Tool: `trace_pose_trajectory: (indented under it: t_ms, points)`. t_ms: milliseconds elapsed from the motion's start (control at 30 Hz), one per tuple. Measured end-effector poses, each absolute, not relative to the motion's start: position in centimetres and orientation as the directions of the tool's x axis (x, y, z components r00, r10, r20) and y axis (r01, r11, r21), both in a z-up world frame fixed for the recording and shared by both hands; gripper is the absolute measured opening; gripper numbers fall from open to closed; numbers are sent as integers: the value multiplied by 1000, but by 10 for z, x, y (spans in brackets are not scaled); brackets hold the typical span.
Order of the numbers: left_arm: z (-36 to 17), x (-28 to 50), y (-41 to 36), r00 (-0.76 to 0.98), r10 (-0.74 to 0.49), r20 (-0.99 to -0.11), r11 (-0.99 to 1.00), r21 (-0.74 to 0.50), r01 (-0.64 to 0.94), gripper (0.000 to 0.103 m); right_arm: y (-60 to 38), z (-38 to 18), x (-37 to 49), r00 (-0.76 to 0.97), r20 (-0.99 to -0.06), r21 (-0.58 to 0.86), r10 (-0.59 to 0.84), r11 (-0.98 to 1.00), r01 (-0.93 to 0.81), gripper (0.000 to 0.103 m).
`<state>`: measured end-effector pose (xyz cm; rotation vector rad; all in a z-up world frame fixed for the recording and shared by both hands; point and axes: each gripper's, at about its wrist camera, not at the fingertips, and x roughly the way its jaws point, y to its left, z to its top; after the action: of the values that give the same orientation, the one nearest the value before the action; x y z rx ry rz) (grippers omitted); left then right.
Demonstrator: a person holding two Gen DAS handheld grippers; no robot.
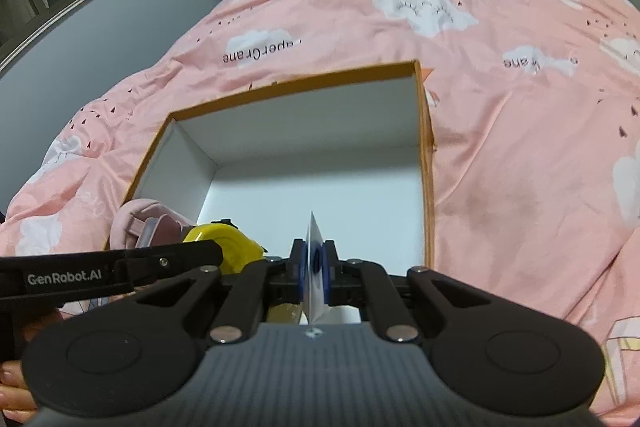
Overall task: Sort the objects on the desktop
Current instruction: 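Lower the tape measure and lotion tube into the orange box and open both tools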
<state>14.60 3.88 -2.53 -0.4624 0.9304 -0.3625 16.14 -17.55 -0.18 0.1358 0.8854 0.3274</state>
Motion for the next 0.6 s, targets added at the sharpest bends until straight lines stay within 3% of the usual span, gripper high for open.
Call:
trace_pose_trajectory:
  t_ms: [133, 300, 433, 600]
  points:
    - [-42, 152, 50, 522, -546, -655, 789, -611, 58, 24, -173, -8, 166, 562, -757, 257, 333, 943, -212, 8]
    - [-52, 154, 51, 518, -551, -654, 781, -623, 44, 24, -167, -9, 168, 545, -777, 239, 315, 949, -207, 8]
    - [-53, 156, 50, 517, -530, -672, 801, -597, 44, 25, -161, -15, 174, 514, -799, 237, 312, 949, -209, 8]
    - [-47, 154, 43, 521, -438, -733, 874, -482, 58, 26, -158, -18, 175, 507, -808, 222, 300, 952, -210, 8]
